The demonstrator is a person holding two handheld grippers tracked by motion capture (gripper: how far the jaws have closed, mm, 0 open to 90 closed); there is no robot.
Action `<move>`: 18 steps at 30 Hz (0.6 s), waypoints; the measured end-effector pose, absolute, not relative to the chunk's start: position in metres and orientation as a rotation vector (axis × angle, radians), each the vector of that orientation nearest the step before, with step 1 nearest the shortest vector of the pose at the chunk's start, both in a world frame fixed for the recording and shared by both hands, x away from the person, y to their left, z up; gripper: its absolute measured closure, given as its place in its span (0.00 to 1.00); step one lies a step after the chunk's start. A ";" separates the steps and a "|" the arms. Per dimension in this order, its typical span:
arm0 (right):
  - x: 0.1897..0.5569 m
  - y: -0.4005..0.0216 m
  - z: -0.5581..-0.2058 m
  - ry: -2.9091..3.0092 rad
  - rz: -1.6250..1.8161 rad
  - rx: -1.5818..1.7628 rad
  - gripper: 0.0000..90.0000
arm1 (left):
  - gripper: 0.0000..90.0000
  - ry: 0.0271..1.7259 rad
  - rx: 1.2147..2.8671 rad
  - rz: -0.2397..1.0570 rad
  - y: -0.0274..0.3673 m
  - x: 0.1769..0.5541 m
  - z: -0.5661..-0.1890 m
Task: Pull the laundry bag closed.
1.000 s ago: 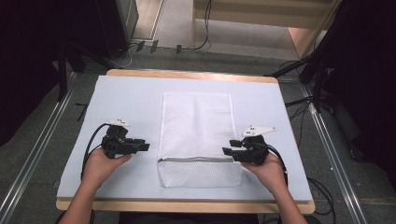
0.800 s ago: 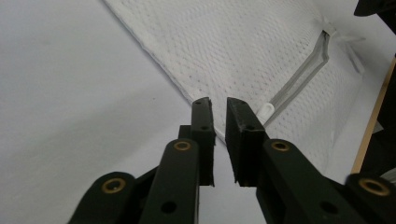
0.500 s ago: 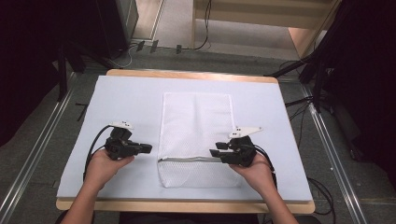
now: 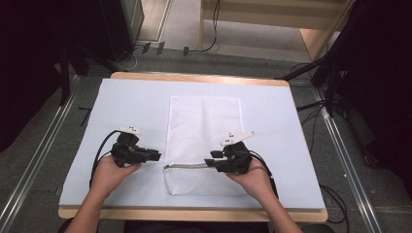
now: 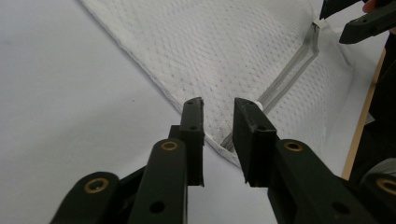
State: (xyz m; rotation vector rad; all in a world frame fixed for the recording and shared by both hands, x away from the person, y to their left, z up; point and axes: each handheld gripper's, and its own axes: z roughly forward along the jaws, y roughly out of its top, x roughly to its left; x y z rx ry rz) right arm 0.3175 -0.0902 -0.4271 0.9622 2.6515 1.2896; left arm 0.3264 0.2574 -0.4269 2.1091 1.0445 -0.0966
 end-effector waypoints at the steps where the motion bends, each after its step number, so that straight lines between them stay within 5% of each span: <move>1: 0.317 -0.090 -0.427 2.651 1.290 0.962 0.68 | 0.81 1.044 2.109 -0.097 0.257 0.326 -0.427; 11: 0.319 -0.072 -0.426 2.681 1.279 0.911 0.68 | 0.66 1.007 2.120 -0.061 0.256 0.329 -0.430; 18: 0.320 -0.055 -0.426 2.728 1.289 0.900 0.75 | 0.84 1.062 2.062 -0.056 0.255 0.329 -0.424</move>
